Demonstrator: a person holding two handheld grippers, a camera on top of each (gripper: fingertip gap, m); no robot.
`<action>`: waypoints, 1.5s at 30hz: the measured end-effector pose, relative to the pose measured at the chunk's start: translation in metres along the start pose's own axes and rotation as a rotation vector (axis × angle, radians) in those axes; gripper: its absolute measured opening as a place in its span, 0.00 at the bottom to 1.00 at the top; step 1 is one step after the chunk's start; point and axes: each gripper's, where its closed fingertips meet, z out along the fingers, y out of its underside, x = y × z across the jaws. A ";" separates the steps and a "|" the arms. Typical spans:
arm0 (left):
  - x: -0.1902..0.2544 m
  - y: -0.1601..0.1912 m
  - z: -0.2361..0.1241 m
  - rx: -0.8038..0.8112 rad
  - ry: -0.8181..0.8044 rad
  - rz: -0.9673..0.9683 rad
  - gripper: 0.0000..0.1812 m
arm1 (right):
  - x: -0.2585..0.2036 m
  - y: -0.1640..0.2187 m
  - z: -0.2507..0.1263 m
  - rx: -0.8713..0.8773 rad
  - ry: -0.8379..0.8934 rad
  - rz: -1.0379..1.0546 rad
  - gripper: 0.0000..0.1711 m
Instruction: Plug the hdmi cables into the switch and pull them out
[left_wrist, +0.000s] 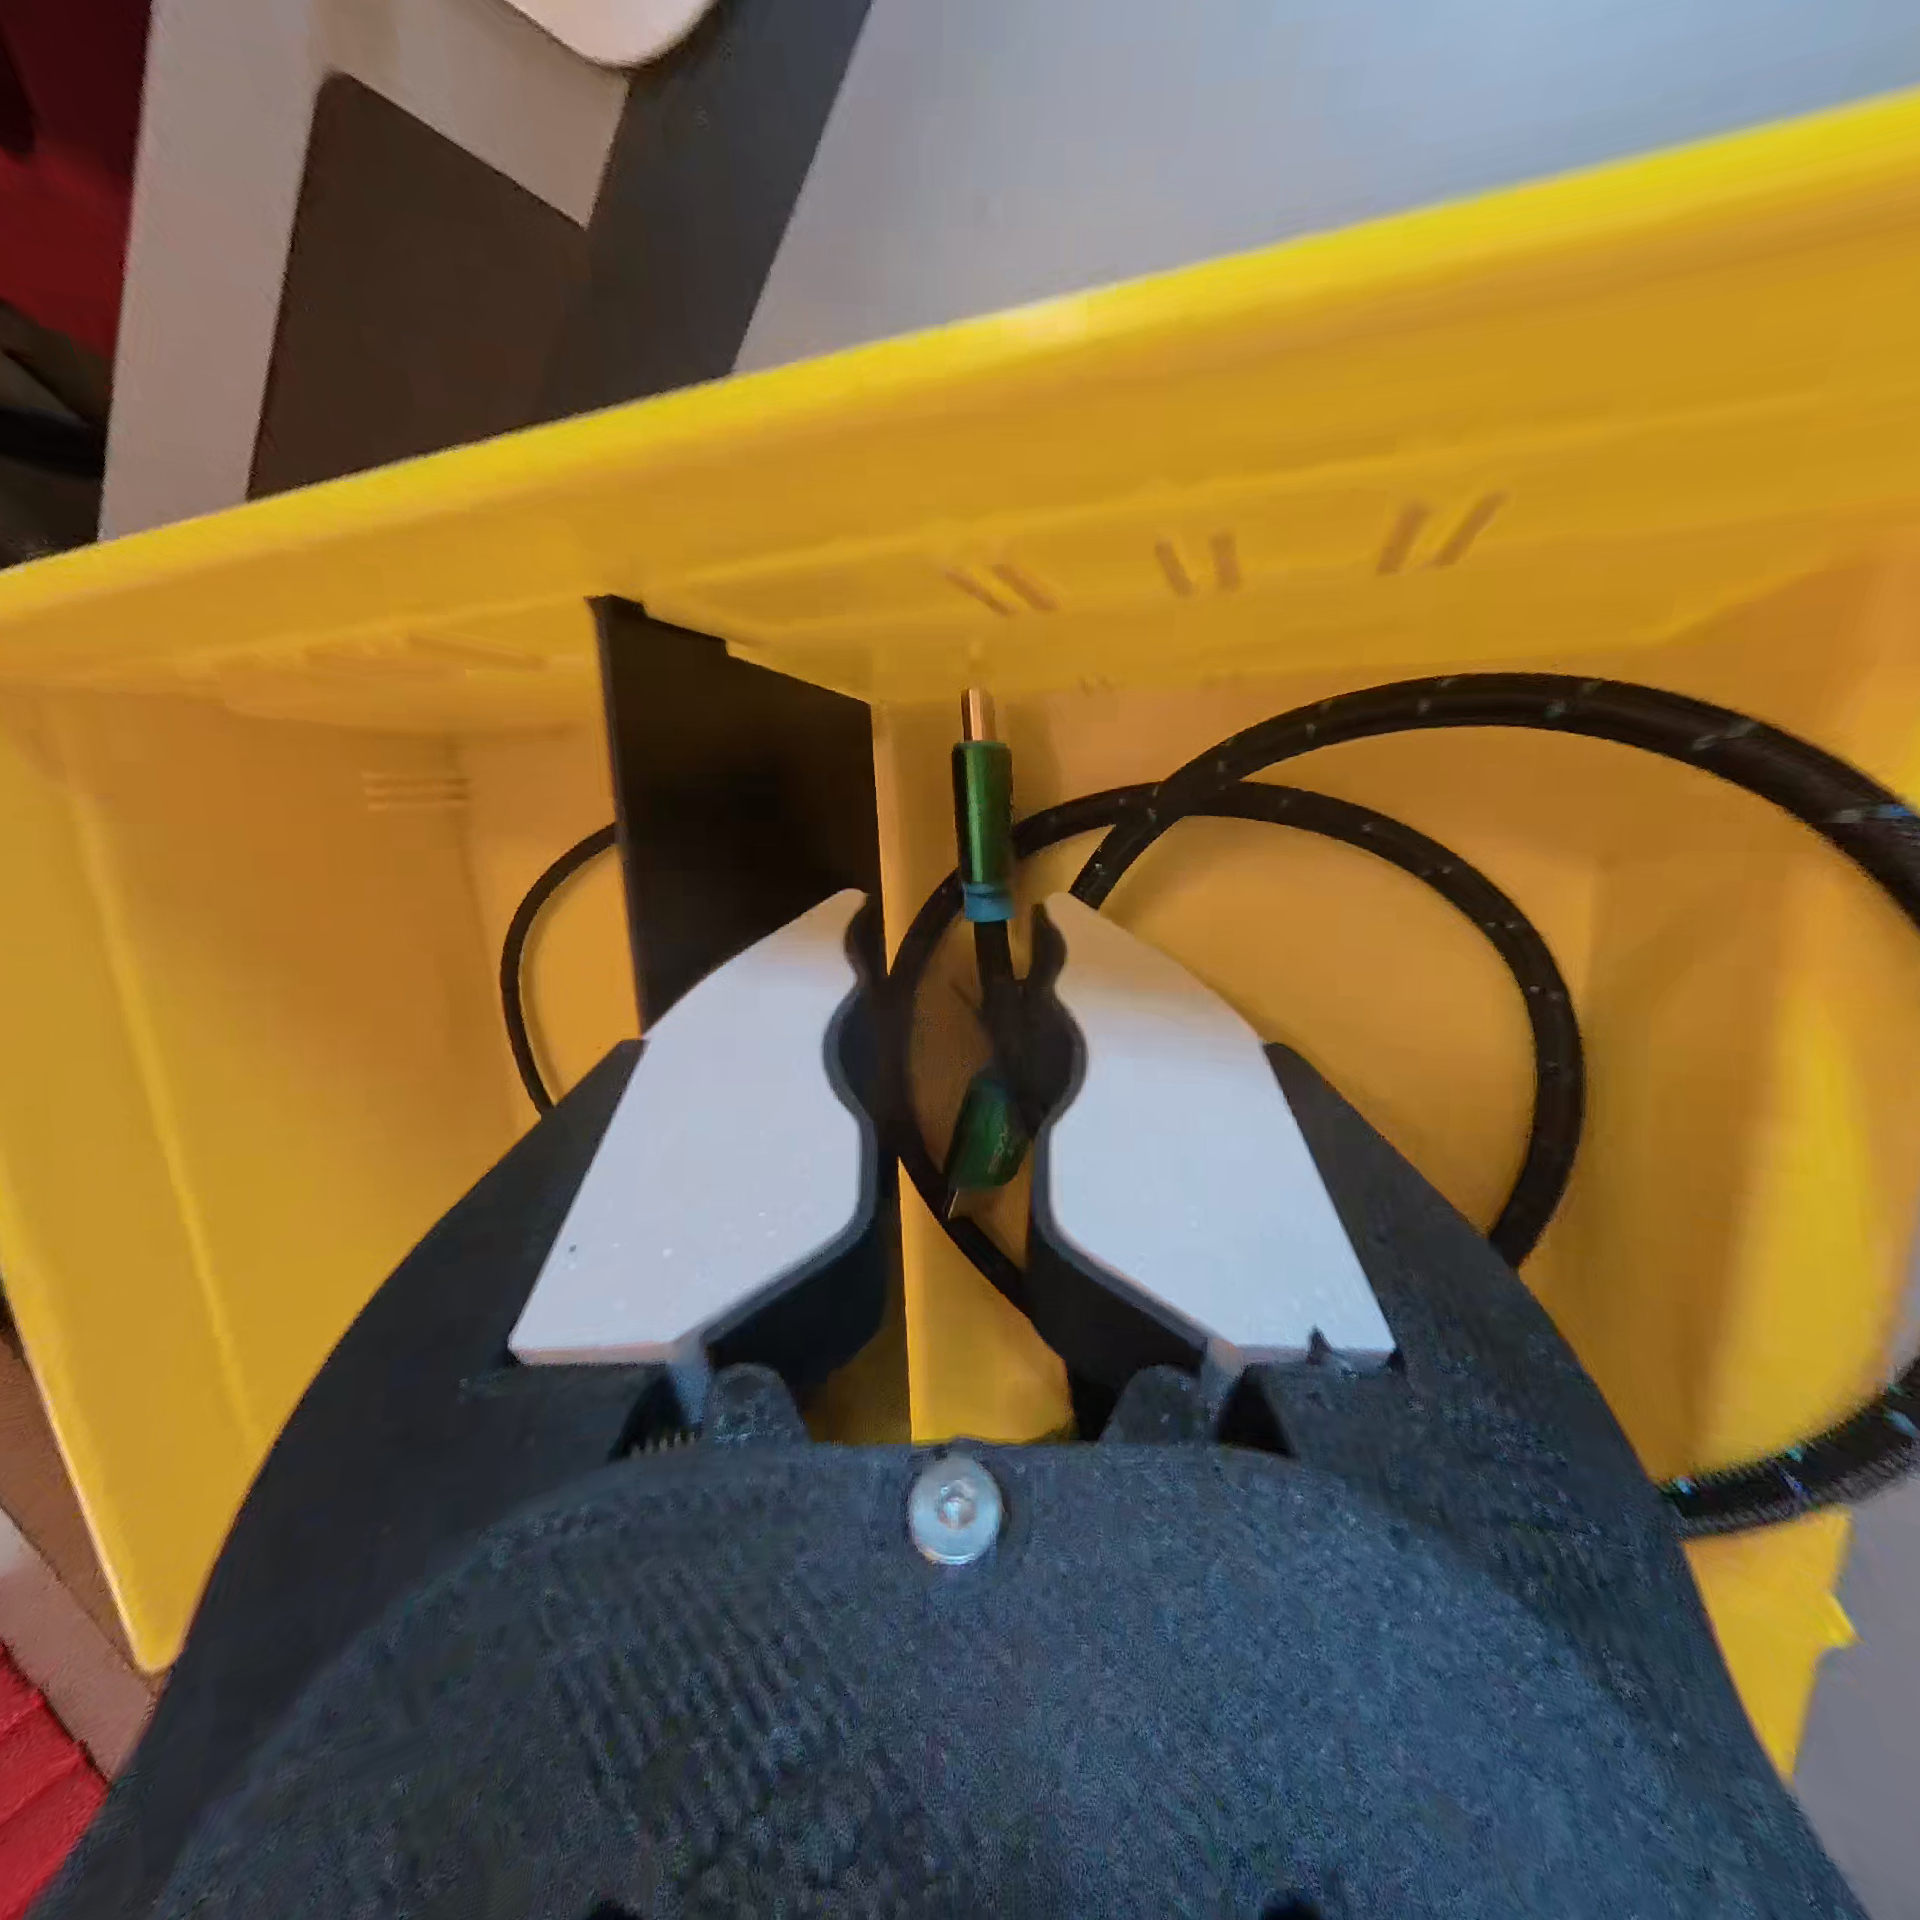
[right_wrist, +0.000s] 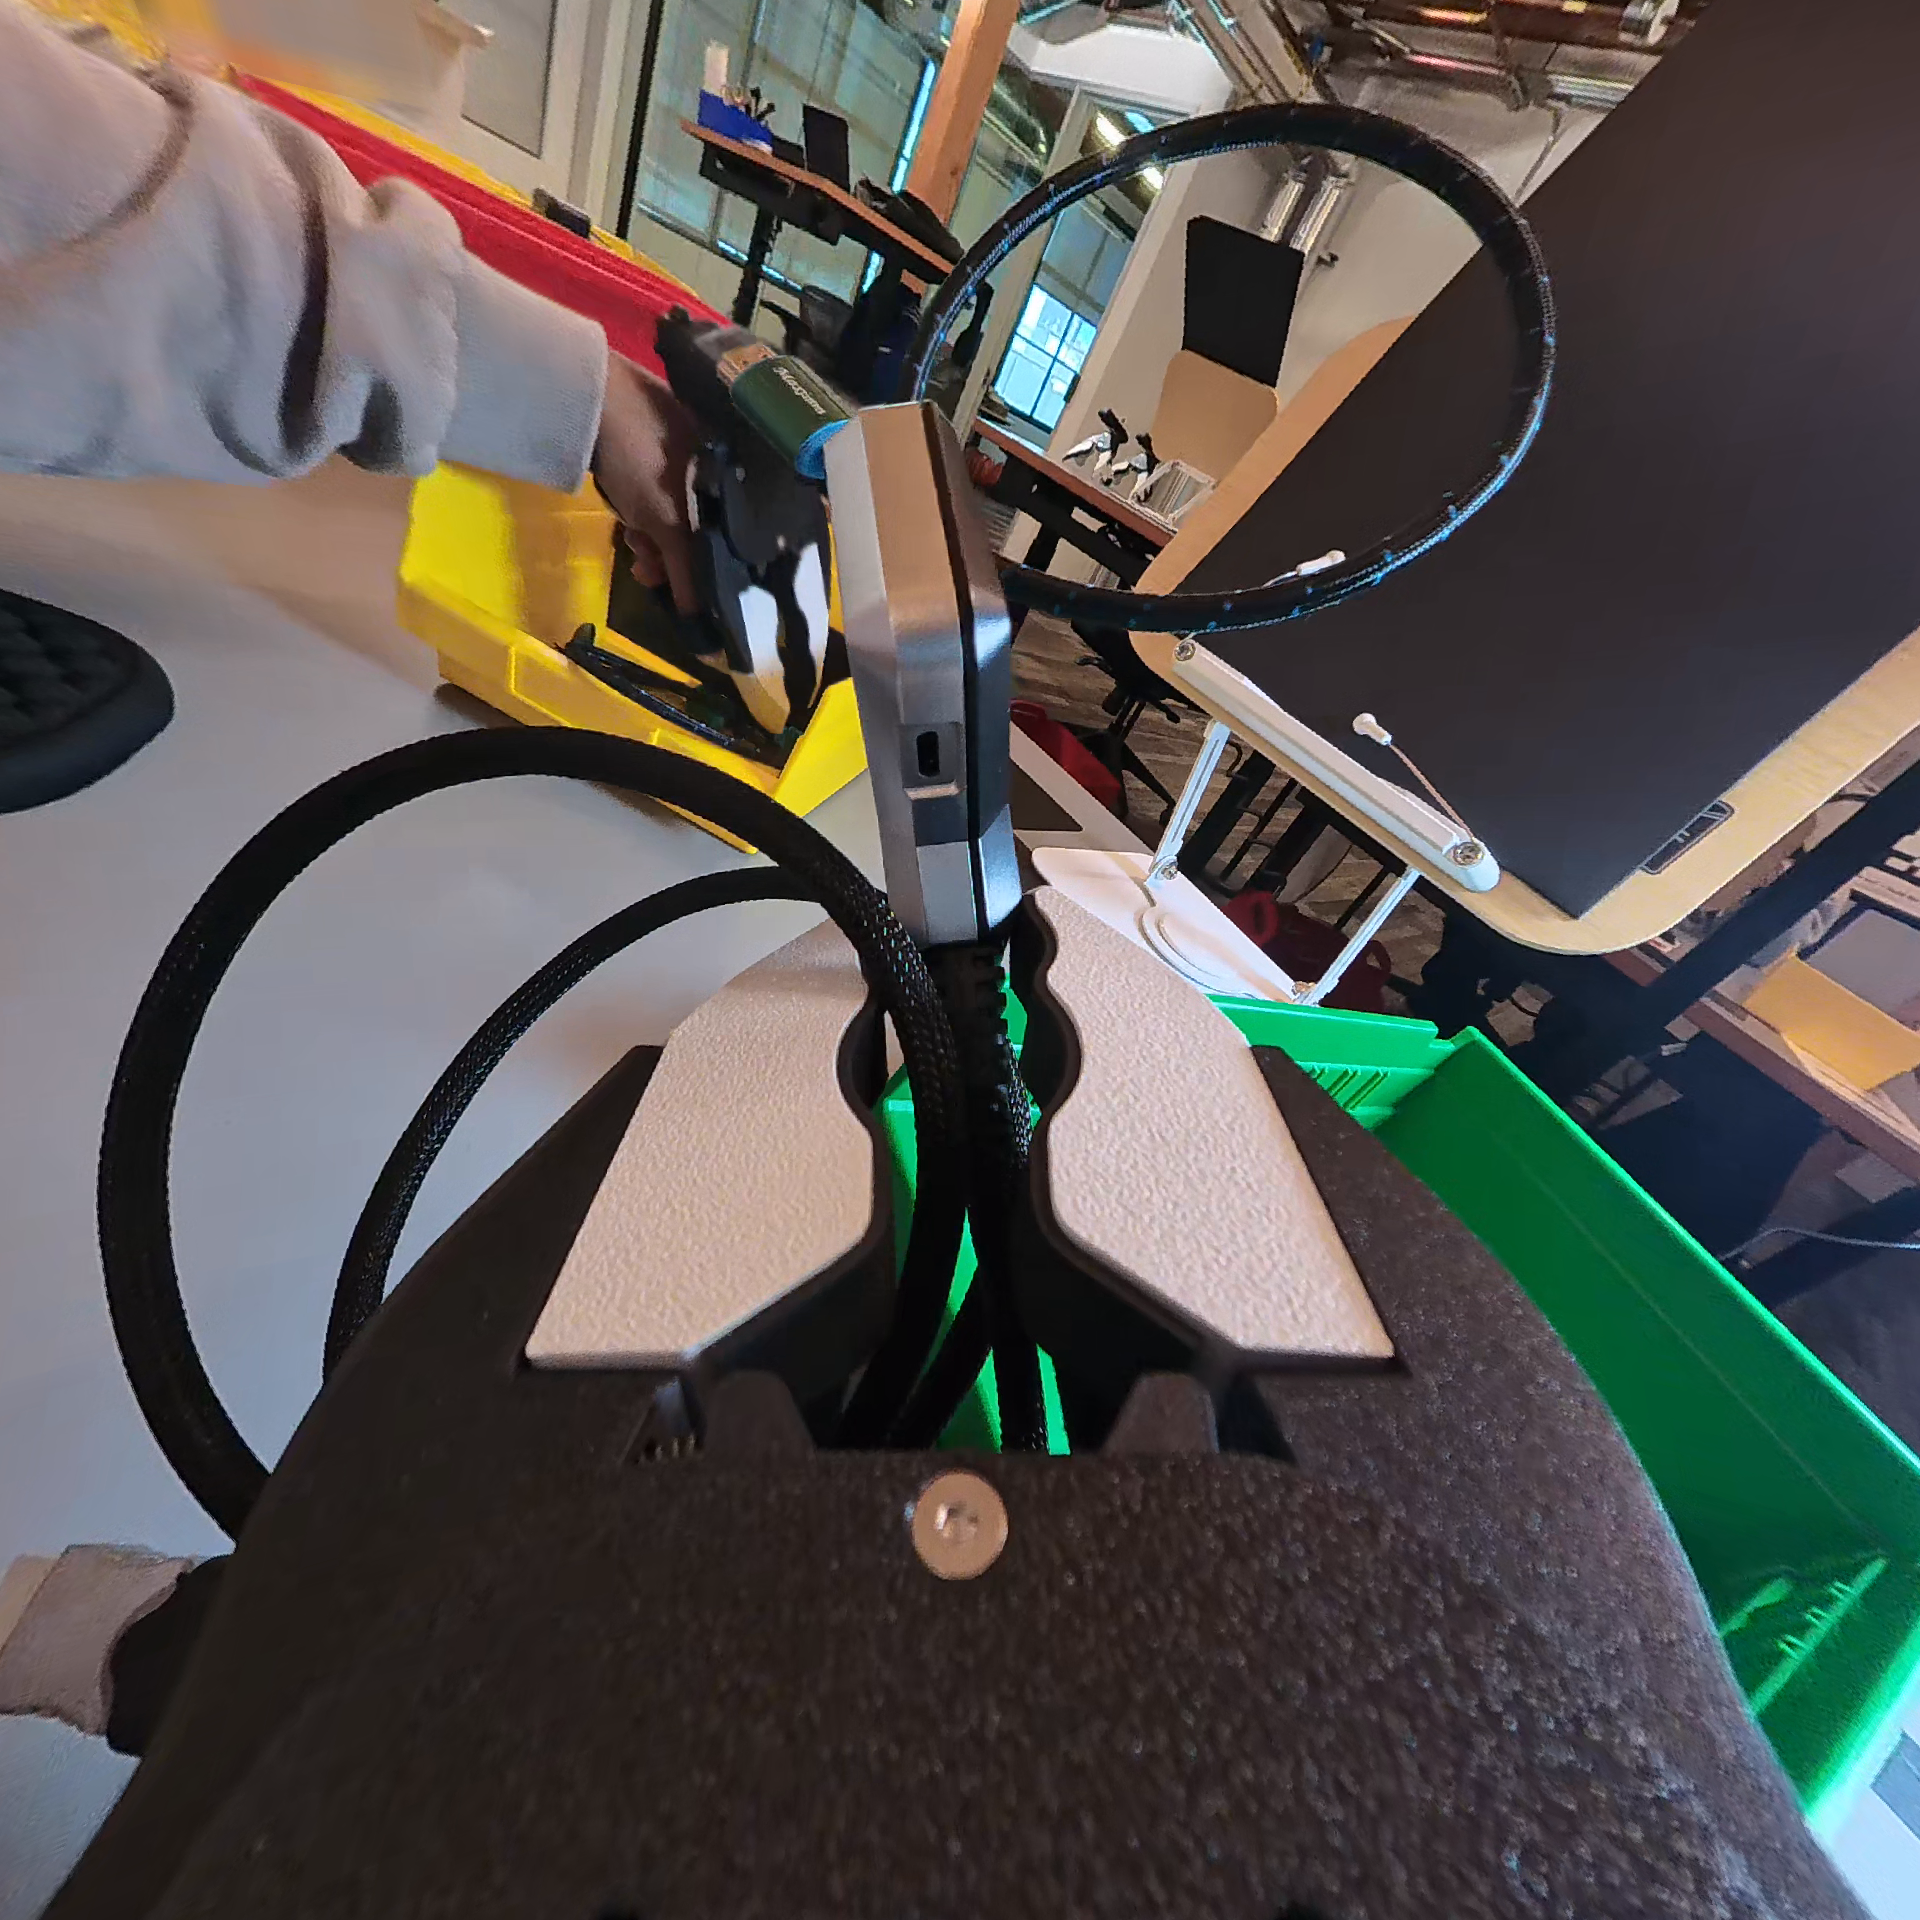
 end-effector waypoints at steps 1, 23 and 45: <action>0.001 0.001 0.005 -0.009 0.009 0.002 0.13 | 0.000 0.000 0.000 -0.001 -0.002 0.001 0.12; 0.009 0.003 0.015 0.059 0.038 -0.028 0.06 | 0.002 -0.001 -0.001 -0.006 0.010 -0.007 0.12; 0.180 -0.095 -0.173 0.680 0.497 0.287 0.06 | 0.014 0.005 -0.004 -0.016 0.053 0.015 0.13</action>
